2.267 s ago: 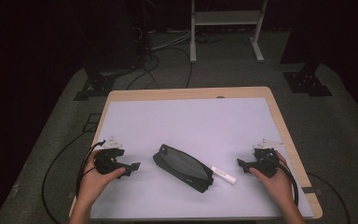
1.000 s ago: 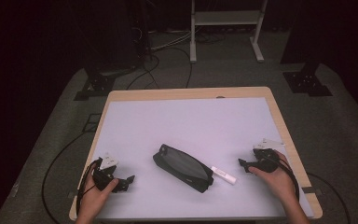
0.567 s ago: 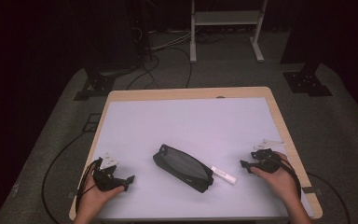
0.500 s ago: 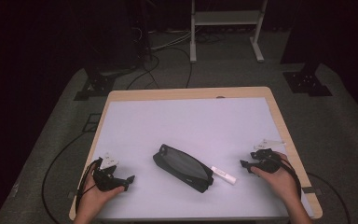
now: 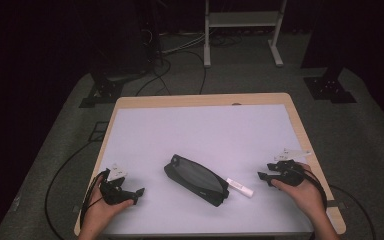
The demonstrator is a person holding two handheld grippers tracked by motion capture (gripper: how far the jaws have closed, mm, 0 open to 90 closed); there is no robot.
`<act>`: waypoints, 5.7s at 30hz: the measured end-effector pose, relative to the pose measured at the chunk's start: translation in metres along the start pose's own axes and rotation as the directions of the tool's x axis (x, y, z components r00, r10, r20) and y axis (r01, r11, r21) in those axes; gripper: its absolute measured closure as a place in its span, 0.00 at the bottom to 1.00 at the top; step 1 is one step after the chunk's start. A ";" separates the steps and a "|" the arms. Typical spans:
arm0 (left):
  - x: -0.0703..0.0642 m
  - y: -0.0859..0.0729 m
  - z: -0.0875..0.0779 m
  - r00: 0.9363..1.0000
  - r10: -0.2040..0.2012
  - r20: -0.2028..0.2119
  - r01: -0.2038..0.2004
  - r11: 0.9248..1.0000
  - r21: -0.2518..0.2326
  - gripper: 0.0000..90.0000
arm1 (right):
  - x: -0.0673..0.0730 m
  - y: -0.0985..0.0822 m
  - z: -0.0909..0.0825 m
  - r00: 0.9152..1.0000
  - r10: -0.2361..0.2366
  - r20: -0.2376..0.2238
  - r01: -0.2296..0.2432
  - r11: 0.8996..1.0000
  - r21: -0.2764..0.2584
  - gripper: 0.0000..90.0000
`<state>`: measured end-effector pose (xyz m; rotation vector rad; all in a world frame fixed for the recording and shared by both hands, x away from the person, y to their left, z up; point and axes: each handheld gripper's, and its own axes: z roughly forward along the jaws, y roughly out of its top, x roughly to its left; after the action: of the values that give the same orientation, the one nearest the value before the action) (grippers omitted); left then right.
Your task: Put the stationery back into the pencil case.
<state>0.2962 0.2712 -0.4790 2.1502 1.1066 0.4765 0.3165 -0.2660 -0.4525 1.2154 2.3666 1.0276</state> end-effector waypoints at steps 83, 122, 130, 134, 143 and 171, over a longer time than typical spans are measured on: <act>0.000 0.000 0.000 1.000 0.001 -0.002 -0.001 1.000 -0.001 0.00 | 0.076 0.032 0.040 0.951 -0.249 -0.184 0.288 0.930 0.230 0.72; 0.000 0.000 0.000 1.000 0.002 -0.002 -0.002 1.000 -0.001 0.00 | 0.066 0.042 0.016 0.967 -0.173 -0.187 0.202 0.968 0.148 0.77; 0.000 0.000 0.000 1.000 0.002 -0.003 -0.002 1.000 -0.001 0.00 | 0.065 0.052 0.004 0.969 -0.168 -0.183 0.191 0.975 0.115 0.77; 0.000 0.000 0.000 1.000 0.003 -0.003 -0.003 1.000 -0.001 0.00 | 0.066 0.058 -0.002 0.968 -0.172 -0.182 0.191 0.977 0.095 0.77; 0.000 0.000 0.000 1.000 0.003 -0.003 -0.003 1.000 -0.002 0.00 | 0.072 0.070 -0.007 0.964 -0.183 -0.191 0.198 0.978 0.063 0.77; 0.000 0.000 0.000 1.000 0.002 -0.002 -0.002 1.000 -0.002 0.00 | 0.099 0.101 0.000 0.942 -0.235 -0.239 0.245 0.969 0.011 0.77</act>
<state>0.2959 0.2711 -0.4792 2.1494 1.1044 0.4811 0.3165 -0.1479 -0.3747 0.8257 2.6465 1.0984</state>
